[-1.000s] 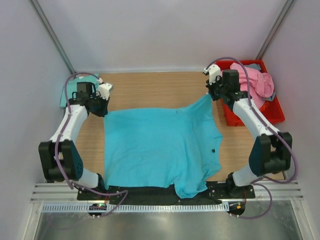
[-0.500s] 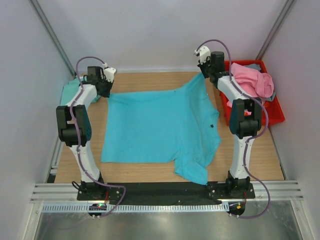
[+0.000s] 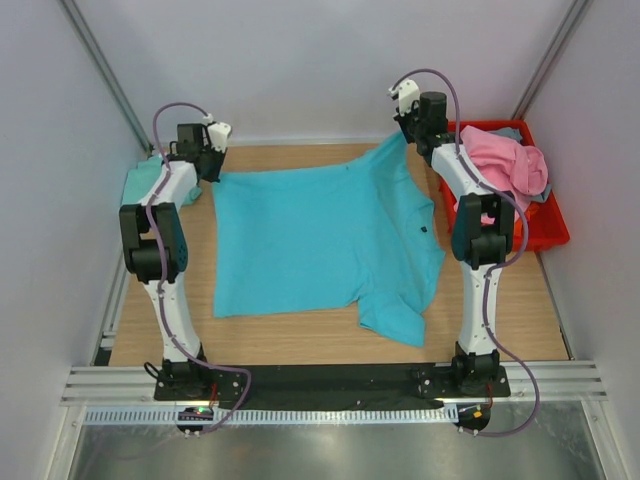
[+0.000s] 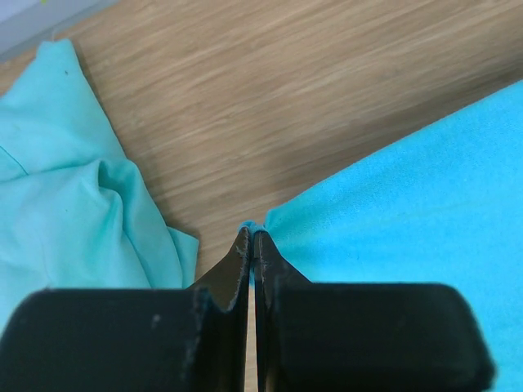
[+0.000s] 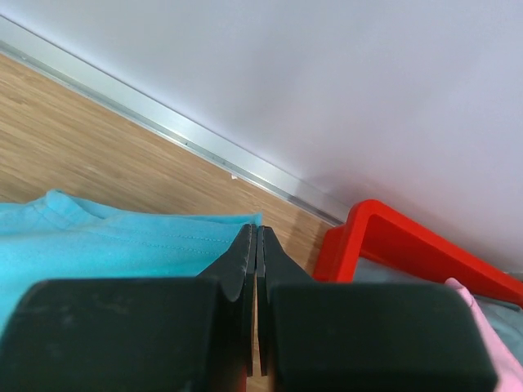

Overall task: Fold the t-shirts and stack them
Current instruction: Fold the tshirt

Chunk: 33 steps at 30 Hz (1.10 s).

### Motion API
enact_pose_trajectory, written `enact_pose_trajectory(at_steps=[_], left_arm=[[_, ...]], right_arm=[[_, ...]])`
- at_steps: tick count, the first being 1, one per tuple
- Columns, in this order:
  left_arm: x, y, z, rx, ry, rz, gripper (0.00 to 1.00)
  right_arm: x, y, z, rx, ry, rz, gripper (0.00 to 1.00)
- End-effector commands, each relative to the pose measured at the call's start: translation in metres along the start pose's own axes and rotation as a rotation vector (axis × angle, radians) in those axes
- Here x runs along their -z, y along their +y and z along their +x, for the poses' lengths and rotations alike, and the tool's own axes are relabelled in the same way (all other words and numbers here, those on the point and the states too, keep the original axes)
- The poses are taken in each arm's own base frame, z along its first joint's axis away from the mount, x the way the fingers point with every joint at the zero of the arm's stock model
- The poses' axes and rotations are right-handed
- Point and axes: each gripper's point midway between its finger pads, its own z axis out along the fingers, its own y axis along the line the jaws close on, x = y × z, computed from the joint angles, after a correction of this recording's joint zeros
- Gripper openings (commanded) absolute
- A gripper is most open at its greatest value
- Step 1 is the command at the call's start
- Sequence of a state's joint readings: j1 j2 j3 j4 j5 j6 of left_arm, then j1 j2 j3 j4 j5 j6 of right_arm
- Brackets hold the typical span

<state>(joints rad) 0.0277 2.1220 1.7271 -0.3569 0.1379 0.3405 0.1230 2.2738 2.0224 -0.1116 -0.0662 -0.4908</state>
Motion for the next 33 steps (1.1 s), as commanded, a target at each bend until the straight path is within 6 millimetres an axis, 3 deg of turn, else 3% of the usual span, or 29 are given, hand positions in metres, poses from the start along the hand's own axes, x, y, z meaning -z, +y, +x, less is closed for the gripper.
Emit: enact_pose_trajectory(at_steps=[1,3,7,14,19,20,21,22,23,24,26,33], left_arm=[[0.015,0.011,-0.047,-0.029,-0.109,-0.051,0.00],[0.022,0.013,-0.060,-0.035,-0.133,-0.060,0.00],[0.036,0.023,-0.080,-0.046,-0.169,-0.090,0.00],[0.038,0.022,-0.075,-0.046,-0.150,-0.096,0.00],[0.044,0.018,-0.076,-0.033,-0.155,-0.080,0.00],[0.047,0.017,-0.076,-0.028,-0.159,-0.074,0.00],[0.051,0.000,-0.086,-0.046,-0.178,-0.053,0.00],[0.052,-0.004,-0.082,-0.049,-0.169,-0.047,0.00],[0.055,-0.005,-0.083,-0.050,-0.170,-0.046,0.00],[0.058,-0.009,-0.083,-0.056,-0.171,-0.040,0.00],[0.067,-0.015,-0.079,-0.056,-0.170,-0.028,0.00],[0.086,-0.019,-0.052,-0.073,-0.142,-0.059,0.00]], right_arm=[[0.010,-0.013,-0.021,-0.017,-0.045,0.040,0.01],[0.019,-0.016,-0.029,-0.017,-0.067,0.050,0.01],[0.022,-0.017,-0.026,-0.005,-0.062,0.059,0.01],[0.013,-0.017,-0.025,-0.027,-0.057,0.061,0.01],[0.022,-0.015,-0.026,-0.043,-0.053,0.051,0.01],[0.031,-0.019,-0.036,-0.043,-0.073,0.055,0.01],[0.034,-0.012,-0.027,-0.044,-0.054,0.040,0.01],[0.038,-0.012,-0.028,-0.042,-0.066,0.042,0.01],[0.051,-0.018,-0.040,-0.038,-0.090,0.054,0.01],[0.054,-0.011,-0.029,-0.034,-0.068,0.038,0.01],[0.070,-0.013,-0.036,-0.028,-0.083,0.042,0.01],[0.106,0.001,-0.016,-0.012,-0.051,0.017,0.01]])
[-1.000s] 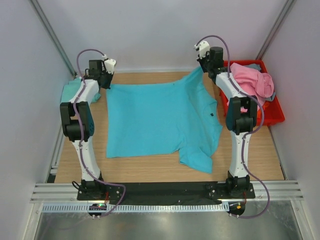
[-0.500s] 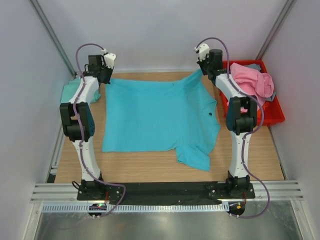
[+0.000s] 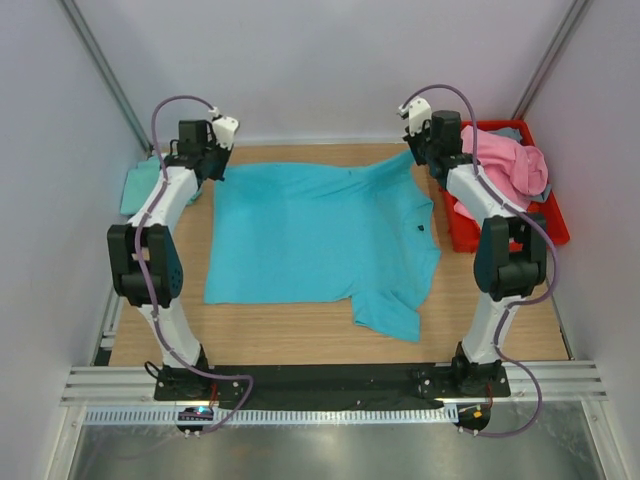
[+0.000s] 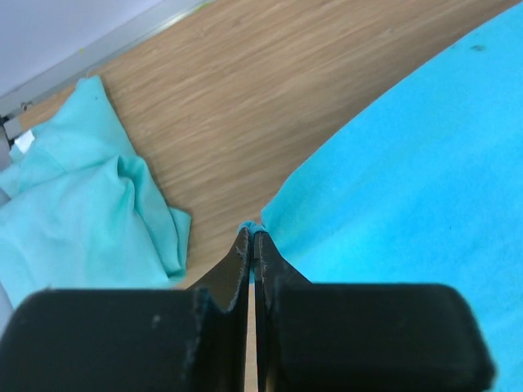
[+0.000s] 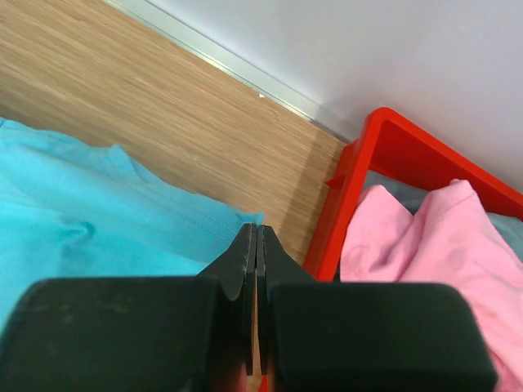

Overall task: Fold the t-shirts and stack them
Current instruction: Fold the tshirt

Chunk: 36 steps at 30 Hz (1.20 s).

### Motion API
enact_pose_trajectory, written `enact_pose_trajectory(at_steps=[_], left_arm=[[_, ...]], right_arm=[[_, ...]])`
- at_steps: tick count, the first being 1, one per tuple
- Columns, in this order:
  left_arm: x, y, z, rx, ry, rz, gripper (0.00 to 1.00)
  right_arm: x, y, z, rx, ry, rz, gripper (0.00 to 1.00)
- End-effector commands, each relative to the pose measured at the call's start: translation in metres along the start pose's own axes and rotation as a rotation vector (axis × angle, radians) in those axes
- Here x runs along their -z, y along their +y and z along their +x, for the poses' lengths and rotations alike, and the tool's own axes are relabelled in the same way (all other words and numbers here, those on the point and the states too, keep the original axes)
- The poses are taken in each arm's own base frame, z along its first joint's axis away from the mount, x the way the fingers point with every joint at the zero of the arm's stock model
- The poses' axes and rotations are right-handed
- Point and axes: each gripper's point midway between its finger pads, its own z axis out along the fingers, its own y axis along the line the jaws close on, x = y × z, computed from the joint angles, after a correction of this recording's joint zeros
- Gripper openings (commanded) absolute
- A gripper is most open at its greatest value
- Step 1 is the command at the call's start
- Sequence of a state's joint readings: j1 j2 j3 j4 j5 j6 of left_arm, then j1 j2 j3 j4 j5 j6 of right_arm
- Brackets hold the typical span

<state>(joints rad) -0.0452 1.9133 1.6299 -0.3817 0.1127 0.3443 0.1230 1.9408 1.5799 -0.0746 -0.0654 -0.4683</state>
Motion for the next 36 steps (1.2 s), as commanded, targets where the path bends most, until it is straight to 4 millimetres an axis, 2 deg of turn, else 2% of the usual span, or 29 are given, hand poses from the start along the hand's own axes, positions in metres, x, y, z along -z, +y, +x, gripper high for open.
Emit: enact_pose_trajectory(at_steps=[1,2,3,5,6,8,9,10,14,16,22,27,32,34,36], left_arm=[[0.023,0.011,-0.008,-0.013,-0.047,-0.058,0.00],[0.031,0.012,-0.009,-0.015,-0.057,-0.065,0.00],[0.030,0.008,0.002,-0.010,-0.038,-0.060,0.00],[0.041,0.008,-0.001,-0.014,-0.060,-0.074,0.00],[0.041,0.005,0.007,-0.009,-0.049,-0.065,0.00],[0.050,0.004,0.008,-0.011,-0.055,-0.074,0.00],[0.050,0.003,0.015,-0.008,-0.047,-0.070,0.00],[0.052,0.003,0.016,-0.008,-0.051,-0.073,0.00],[0.058,0.006,0.022,0.000,-0.053,-0.081,0.00],[0.056,0.008,0.027,0.002,-0.042,-0.083,0.00],[0.050,0.002,0.040,0.003,-0.011,-0.057,0.00],[0.049,-0.002,0.050,0.001,0.006,-0.048,0.00],[0.043,-0.009,0.065,0.015,0.038,-0.026,0.00],[0.044,-0.001,0.074,0.047,0.053,-0.039,0.00],[0.043,-0.004,0.081,0.056,0.067,-0.030,0.00]], right_arm=[[0.032,-0.015,-0.039,0.014,-0.118,0.043,0.01],[0.034,-0.012,-0.036,0.014,-0.114,0.038,0.01],[0.040,-0.010,-0.032,0.012,-0.109,0.035,0.01],[0.046,-0.007,-0.030,0.011,-0.111,0.029,0.01],[0.048,-0.004,-0.026,0.011,-0.113,0.028,0.01],[0.057,-0.005,-0.027,0.010,-0.122,0.031,0.01],[0.058,0.000,-0.019,0.009,-0.107,0.022,0.01],[0.064,0.000,-0.022,0.010,-0.117,0.023,0.01],[0.074,0.008,-0.006,0.003,-0.094,0.008,0.01],[0.080,0.010,-0.005,-0.001,-0.096,0.008,0.01],[0.090,0.023,0.018,-0.020,-0.056,-0.019,0.01],[0.100,0.030,0.027,-0.024,-0.048,-0.029,0.01],[0.102,0.045,0.049,-0.049,-0.012,-0.069,0.01],[0.101,0.052,0.055,-0.059,-0.002,-0.088,0.01],[0.101,0.056,0.063,-0.070,0.014,-0.098,0.01]])
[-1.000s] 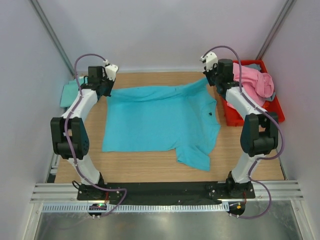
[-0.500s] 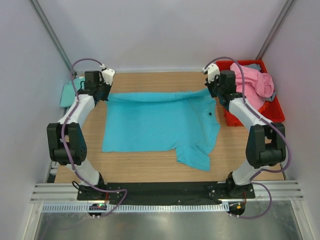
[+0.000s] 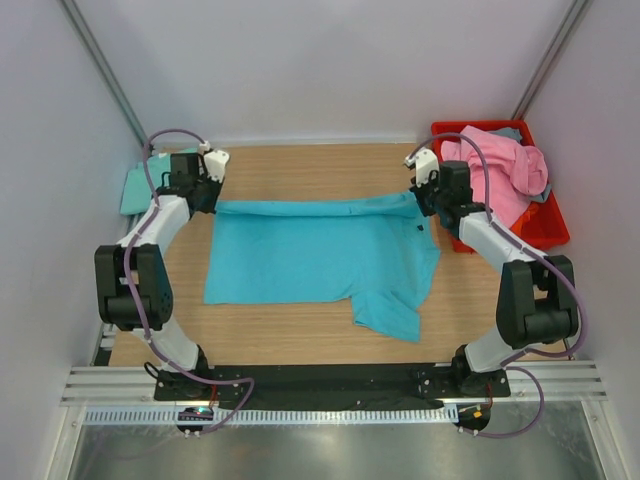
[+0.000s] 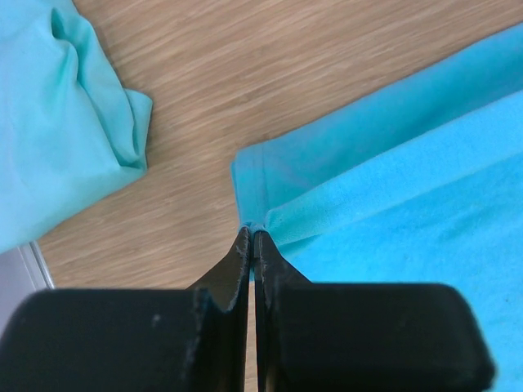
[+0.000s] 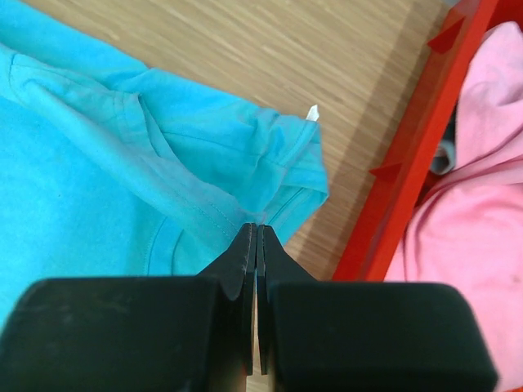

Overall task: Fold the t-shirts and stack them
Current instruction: Fold the tshirt

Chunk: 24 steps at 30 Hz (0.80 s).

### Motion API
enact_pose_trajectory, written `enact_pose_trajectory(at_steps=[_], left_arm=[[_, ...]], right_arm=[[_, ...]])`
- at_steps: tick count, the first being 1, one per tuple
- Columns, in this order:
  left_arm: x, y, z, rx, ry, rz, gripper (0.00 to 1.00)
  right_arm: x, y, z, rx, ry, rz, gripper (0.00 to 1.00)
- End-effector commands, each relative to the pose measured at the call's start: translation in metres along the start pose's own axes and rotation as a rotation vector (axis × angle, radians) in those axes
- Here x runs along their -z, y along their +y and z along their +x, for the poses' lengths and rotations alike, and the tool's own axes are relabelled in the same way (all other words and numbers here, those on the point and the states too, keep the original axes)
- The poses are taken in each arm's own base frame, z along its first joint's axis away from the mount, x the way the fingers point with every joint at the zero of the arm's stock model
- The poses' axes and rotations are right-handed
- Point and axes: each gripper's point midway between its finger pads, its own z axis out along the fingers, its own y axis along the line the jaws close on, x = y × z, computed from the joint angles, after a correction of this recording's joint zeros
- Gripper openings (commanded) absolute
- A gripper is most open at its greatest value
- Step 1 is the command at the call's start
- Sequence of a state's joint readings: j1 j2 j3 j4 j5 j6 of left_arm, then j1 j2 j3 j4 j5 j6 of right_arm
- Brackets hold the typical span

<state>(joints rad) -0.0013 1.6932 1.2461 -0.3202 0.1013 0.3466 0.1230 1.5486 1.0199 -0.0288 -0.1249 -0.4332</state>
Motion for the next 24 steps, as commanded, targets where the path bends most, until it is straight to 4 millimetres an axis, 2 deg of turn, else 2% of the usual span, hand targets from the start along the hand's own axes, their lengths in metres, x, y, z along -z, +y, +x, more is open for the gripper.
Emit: enact_pose_trajectory(at_steps=[1,4,13,17,19,24], left_arm=[[0.004,0.010,-0.001,0.026,-0.037,-0.022,0.00],[0.000,0.001,0.016,0.037,-0.002,0.003,0.00],[-0.013,-0.005,0.046,0.071,0.070,0.014,0.00],[-0.014,-0.010,0.058,0.103,0.102,0.020,0.00],[-0.013,-0.014,0.066,0.113,0.114,0.032,0.07],[-0.014,-0.019,0.080,0.124,0.145,0.038,0.10]], right_arm=[[0.007,0.001,-0.016,-0.022,-0.070,-0.001,0.01],[0.006,0.008,-0.006,-0.036,-0.052,-0.026,0.01],[0.000,0.026,0.017,-0.051,-0.002,-0.081,0.01],[-0.001,0.040,0.031,-0.067,0.046,-0.132,0.01],[0.000,0.048,0.037,-0.079,0.059,-0.159,0.01],[0.003,0.055,0.044,-0.078,0.071,-0.180,0.01]])
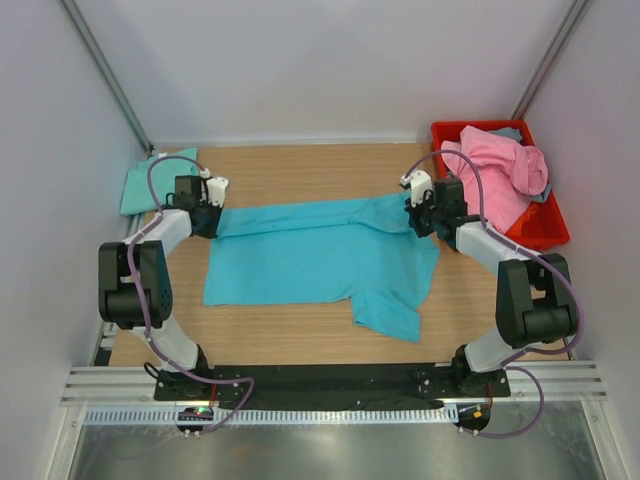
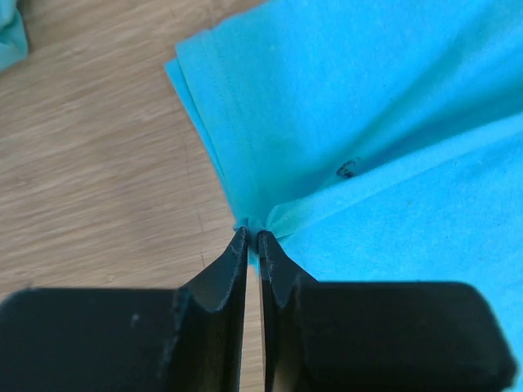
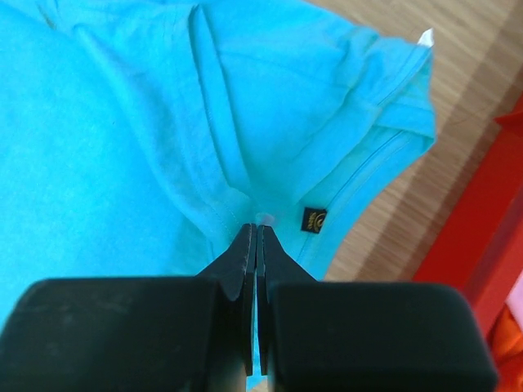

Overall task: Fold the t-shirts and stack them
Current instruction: Fold the tshirt

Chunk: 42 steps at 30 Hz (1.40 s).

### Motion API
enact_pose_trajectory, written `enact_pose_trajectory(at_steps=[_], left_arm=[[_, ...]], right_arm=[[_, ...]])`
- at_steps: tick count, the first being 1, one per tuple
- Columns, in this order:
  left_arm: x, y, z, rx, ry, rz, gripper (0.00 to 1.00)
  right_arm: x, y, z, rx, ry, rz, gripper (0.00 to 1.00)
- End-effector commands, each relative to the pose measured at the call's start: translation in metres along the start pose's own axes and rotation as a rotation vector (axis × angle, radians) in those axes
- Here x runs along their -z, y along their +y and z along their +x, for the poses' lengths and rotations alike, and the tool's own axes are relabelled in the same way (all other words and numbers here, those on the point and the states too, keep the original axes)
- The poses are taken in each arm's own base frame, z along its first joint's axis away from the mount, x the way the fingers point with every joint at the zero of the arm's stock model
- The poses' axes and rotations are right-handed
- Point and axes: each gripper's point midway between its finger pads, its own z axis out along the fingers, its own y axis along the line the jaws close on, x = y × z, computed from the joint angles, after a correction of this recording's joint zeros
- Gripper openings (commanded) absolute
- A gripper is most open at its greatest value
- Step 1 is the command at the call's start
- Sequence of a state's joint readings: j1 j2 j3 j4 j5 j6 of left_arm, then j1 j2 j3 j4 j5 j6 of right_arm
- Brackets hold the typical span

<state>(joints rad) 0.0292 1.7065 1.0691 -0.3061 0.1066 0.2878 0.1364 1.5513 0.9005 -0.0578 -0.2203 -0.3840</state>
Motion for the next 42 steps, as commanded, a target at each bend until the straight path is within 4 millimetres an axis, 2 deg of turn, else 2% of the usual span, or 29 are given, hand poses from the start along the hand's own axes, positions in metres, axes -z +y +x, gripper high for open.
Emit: enact_pose_trajectory(at_steps=[1,4,5,6,7,8,11,15,16,17,19,24,25,26,27,29,30,32,42], left_arm=[[-0.001,0.003,-0.001,0.025,-0.018,-0.012,0.11],[0.005,0.004,0.004,0.035,-0.015,-0.021,0.23],[0.006,0.003,0.008,0.038,-0.011,-0.024,0.34],[0.009,0.005,0.008,0.042,-0.013,-0.030,0.39],[0.011,0.005,0.009,0.041,-0.016,-0.033,0.43],[0.016,0.006,0.004,0.040,-0.032,-0.044,0.48],[0.025,0.009,-0.006,0.038,-0.062,-0.060,0.56],[0.039,0.008,-0.030,0.058,-0.127,-0.038,0.57],[0.040,0.007,-0.034,0.073,-0.140,-0.027,0.58],[0.039,0.000,-0.037,0.080,-0.146,0.007,0.58],[0.037,-0.004,-0.047,0.099,-0.159,0.033,0.59],[0.010,-0.034,-0.038,0.142,-0.062,0.197,0.61],[0.007,-0.037,-0.038,0.148,-0.053,0.213,0.62],[0.004,-0.038,-0.035,0.165,-0.042,0.223,0.63],[-0.002,-0.044,-0.031,0.175,-0.025,0.250,0.64],[-0.007,-0.048,-0.029,0.191,-0.015,0.275,0.64],[-0.010,-0.051,-0.026,0.195,-0.002,0.290,0.65],[-0.013,-0.056,-0.023,0.206,0.011,0.313,0.65],[-0.015,-0.061,-0.008,0.198,0.038,0.329,0.66]], right_arm=[[0.001,0.010,-0.004,-0.011,-0.014,-0.045,0.01],[0.004,0.017,0.000,-0.021,0.013,-0.086,0.04],[0.005,0.019,0.001,-0.023,0.018,-0.094,0.08],[0.008,0.020,0.001,-0.024,0.028,-0.099,0.14],[0.011,0.020,-0.001,-0.025,0.024,-0.100,0.26],[0.013,0.020,-0.003,-0.022,0.020,-0.095,0.31],[0.022,0.017,-0.013,-0.003,-0.010,-0.082,0.40],[0.025,0.014,-0.033,0.006,-0.046,-0.085,0.43],[0.019,0.014,-0.031,-0.002,-0.031,-0.097,0.43],[0.016,0.016,-0.040,0.000,-0.042,-0.125,0.43],[0.008,0.019,-0.043,-0.011,-0.036,-0.168,0.44],[-0.028,0.038,-0.052,-0.082,0.008,-0.351,0.45],[-0.033,0.038,-0.054,-0.091,0.010,-0.364,0.46],[-0.037,0.035,-0.065,-0.093,-0.005,-0.372,0.46],[-0.048,0.039,-0.060,-0.106,0.011,-0.402,0.46],[-0.054,0.038,-0.070,-0.111,0.006,-0.428,0.46],[-0.062,0.043,-0.065,-0.124,0.028,-0.461,0.46],[-0.068,0.042,-0.070,-0.130,0.032,-0.479,0.46],[-0.092,0.047,-0.067,-0.131,0.046,-0.496,0.47]])
